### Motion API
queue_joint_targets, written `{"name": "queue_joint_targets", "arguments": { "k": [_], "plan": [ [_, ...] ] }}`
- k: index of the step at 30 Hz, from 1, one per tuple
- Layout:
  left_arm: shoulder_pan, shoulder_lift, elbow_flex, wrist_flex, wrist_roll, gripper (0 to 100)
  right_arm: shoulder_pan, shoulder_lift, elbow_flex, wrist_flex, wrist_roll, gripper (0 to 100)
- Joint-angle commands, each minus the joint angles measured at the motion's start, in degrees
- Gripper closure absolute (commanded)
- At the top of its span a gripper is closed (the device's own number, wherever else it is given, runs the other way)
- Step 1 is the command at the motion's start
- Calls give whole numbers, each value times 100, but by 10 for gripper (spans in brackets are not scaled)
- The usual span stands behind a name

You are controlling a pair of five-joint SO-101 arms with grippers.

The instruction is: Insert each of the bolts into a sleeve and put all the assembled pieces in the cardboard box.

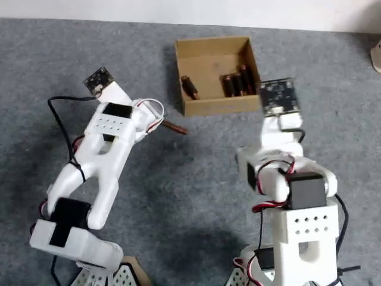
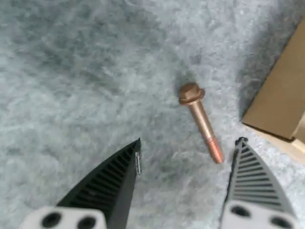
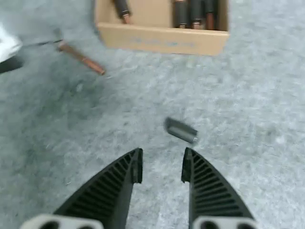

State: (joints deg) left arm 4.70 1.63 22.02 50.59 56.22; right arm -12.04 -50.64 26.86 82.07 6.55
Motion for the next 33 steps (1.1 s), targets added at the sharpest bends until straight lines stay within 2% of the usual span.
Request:
{"name": "queue_joint_targets", "arguments": {
  "k": [1,4,9,12,15,21,25,29,33],
  "plan": [
    [-40,-4,-224,-360,62,716,-400,-110,-22,-163,167,864],
    [-31,101,-268,-527,62,716,-690,-110,57,-180,360,864],
    [-22,400,-277,-1081,114,716,-787,-110,198,-1077,316,864],
    [-22,690,-295,-1213,527,716,-778,-110,215,-989,316,864],
    [13,954,-479,-1187,519,716,-743,-110,470,-998,308,864],
    [31,1253,-866,-1178,536,716,84,-110,945,-1640,281,864],
    [-4,1376,-1059,-1178,580,716,752,-110,1103,-2000,-167,864],
    [13,1499,-1165,-1002,862,716,813,-110,1376,-2404,-264,864],
    [31,1675,-1534,-369,1108,716,831,-110,1640,-2659,-290,864]
  ]
}}
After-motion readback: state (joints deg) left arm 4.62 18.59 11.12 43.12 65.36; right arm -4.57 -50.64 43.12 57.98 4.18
